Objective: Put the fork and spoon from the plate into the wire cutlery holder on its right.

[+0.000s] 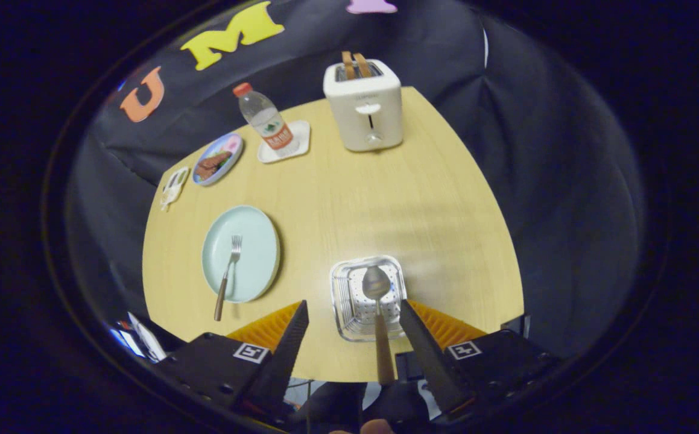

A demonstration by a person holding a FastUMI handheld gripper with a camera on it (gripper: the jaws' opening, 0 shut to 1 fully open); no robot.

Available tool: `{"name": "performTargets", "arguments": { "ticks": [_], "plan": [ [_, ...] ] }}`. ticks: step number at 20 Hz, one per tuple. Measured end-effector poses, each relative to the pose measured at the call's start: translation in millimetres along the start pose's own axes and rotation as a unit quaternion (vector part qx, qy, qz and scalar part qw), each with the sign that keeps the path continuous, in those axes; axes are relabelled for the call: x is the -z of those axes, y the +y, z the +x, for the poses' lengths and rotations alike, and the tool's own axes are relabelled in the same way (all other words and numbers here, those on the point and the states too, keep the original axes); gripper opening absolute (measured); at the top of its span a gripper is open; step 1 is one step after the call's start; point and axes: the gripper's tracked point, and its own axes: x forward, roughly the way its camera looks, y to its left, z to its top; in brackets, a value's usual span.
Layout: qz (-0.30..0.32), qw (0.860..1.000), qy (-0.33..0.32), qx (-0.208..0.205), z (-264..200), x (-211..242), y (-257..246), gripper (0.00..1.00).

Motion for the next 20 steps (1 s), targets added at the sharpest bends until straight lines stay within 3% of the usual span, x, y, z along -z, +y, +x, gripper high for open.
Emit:
{"name": "performTargets", "arguments": {
  "ticks": [1, 3, 5, 10, 16, 20],
  "plan": [
    [-0.018, 0.999, -0.04, -0.009, -4, -9, 15, 0.93],
    [-0.055, 0.992, -0.114, -0.024, -9, -23, 50, 0.92],
    [-0.066, 0.987, -0.141, -0.039, -5, -20, 91, 0.92],
    [-0.056, 0.987, -0.129, -0.072, 45, 15, 184, 0.96],
    [-0.071, 0.992, -0.09, -0.051, 116, 49, 231, 0.95],
    [-0.062, 0.995, -0.074, -0.032, 142, 55, 234, 0.83]
  ]
}}
